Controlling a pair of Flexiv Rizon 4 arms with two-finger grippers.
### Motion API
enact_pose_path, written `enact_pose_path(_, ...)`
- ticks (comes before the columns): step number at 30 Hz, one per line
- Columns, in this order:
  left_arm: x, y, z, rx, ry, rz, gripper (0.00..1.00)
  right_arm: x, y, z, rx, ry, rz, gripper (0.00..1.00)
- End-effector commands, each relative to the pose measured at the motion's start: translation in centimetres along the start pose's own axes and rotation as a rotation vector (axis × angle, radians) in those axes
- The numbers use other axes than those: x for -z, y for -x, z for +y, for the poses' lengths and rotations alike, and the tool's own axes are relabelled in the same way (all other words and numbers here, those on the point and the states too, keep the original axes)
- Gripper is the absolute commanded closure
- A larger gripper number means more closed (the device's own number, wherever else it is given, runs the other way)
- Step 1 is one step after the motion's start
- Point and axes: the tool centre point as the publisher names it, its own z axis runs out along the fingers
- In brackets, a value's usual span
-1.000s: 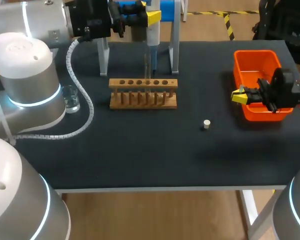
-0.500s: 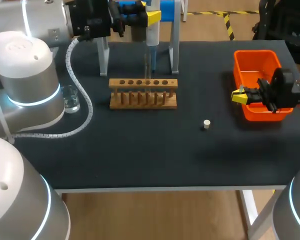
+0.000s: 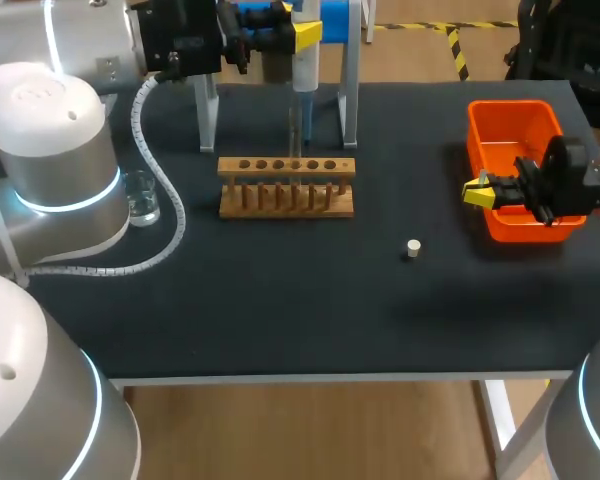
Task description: Invert the test tube, pick up the pipette, mount the tip to pipette, aspirate from beaker and dispense into the tube, eject the tip, return the pipette, and cap with the stopper.
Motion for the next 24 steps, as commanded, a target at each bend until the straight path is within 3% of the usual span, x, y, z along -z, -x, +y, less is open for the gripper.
enact_pose_path(1,0.1,0.0,-0.1,0.001,0.0,-0.001,1.0,0.0,-0.1,0.1,0.001,-0.002,-0.002,1.0)
enact_pose_path(9,0.1,0.0,-0.1,0.001,0.0,-0.001,1.0,-1.7,-0.5,0.6,-0.006,-0.002,0.021,1.0)
enact_pose_path(24,0.1,0.0,-0.1,0.001,0.0,-0.001,1.0,-7.5,-0.5,2.1,0.042,0.002,0.067,1.0)
